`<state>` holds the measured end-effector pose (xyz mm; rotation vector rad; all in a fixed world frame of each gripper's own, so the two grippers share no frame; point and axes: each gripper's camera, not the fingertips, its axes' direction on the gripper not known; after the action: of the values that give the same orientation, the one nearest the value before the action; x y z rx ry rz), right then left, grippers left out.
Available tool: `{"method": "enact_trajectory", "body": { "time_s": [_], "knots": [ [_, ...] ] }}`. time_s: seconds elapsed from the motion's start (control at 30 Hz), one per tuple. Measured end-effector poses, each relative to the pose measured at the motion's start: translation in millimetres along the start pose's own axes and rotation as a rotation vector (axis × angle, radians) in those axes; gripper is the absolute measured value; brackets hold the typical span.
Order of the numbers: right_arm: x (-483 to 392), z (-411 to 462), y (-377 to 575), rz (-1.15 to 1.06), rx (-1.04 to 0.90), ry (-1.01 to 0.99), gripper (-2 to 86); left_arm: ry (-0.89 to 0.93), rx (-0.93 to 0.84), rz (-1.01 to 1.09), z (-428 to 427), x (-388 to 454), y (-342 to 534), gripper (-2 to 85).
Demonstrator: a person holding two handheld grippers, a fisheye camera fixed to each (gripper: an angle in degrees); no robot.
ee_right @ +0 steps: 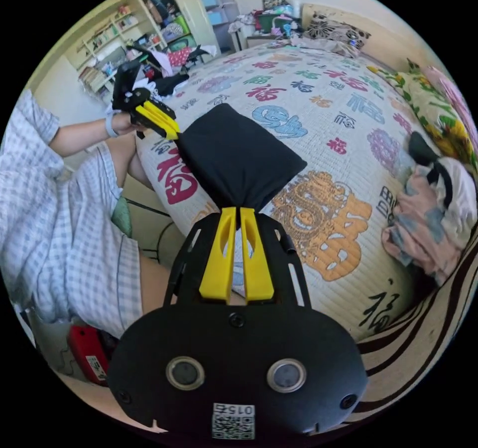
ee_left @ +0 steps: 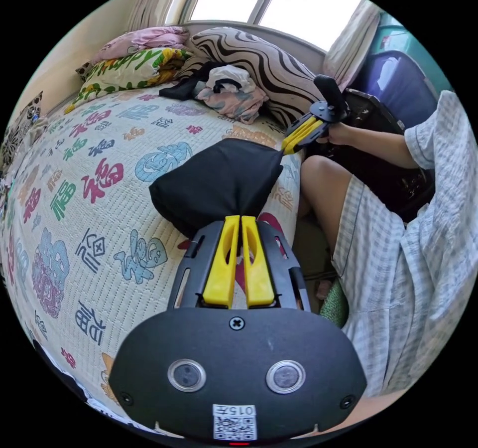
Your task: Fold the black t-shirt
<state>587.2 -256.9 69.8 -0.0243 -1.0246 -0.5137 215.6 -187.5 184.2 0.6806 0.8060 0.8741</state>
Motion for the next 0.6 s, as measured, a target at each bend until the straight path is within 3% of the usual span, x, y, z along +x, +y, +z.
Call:
{"method": "enact_trajectory", "body": {
  "time_s": [0.37,0.6],
  "knots": [
    [21.3,60.9,-4.6,0.032,-0.284,-0.033,1.8,-0.02,-0.088,-0.115,-37.2,-8.0,12.7,1.1],
    [39.5,51.6,-40.1,0.132,0.095,-0.157,0.0,0.041,0.111,-0.222,-113.4,-32.8,0.0,2.8]
  ]
}}
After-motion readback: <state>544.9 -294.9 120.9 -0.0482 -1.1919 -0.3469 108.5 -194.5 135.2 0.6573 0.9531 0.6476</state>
